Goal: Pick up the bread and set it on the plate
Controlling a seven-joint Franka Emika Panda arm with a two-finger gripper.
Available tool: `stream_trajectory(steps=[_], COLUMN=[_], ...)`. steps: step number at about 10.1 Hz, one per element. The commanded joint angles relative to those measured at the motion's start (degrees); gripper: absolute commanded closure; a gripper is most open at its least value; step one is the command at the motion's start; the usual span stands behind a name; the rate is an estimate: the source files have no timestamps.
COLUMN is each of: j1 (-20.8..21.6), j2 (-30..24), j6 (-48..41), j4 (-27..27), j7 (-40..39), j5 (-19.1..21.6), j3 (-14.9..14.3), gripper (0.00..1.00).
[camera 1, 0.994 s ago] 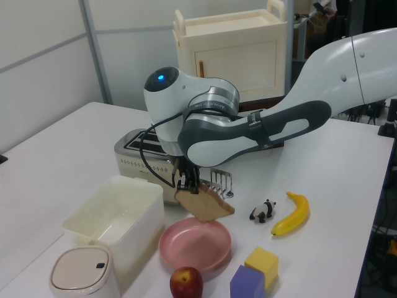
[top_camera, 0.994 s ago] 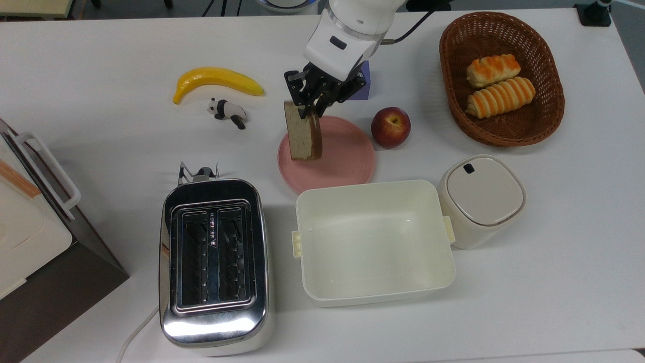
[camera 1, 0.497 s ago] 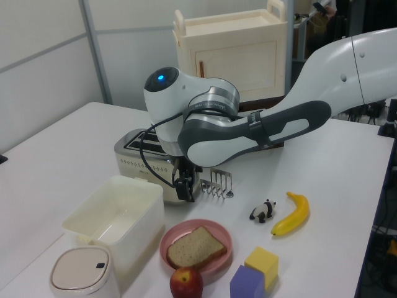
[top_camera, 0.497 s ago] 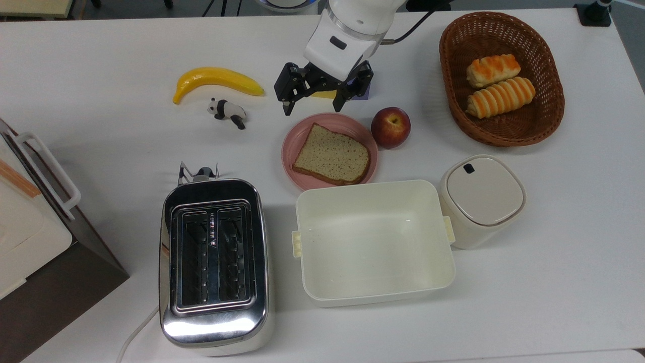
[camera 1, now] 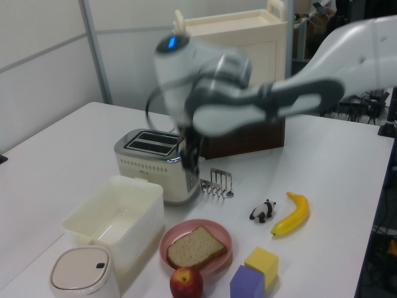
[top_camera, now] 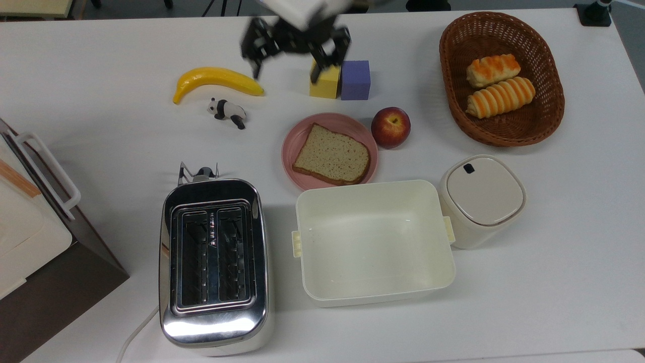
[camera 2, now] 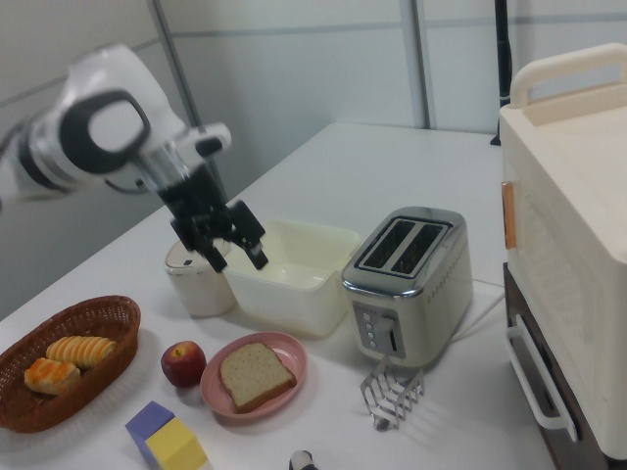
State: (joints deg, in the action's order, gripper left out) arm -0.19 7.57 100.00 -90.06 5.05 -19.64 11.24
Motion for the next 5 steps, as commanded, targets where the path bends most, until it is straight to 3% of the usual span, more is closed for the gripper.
stream_trajectory(steps=[1,3,5], j1=[-1.2,-1.0,-1.5], j2=[-8.9,-9.9,-9.6], j6=[-6.6,-6.4,-6.2], j4=[2.1,2.1,2.1], j7=[-0.2,-0.2,-1.6], j5=[8.6,10.7,11.8], j3=[-7.5,-12.0,-14.1], gripper=[0.00,0.00,0.00])
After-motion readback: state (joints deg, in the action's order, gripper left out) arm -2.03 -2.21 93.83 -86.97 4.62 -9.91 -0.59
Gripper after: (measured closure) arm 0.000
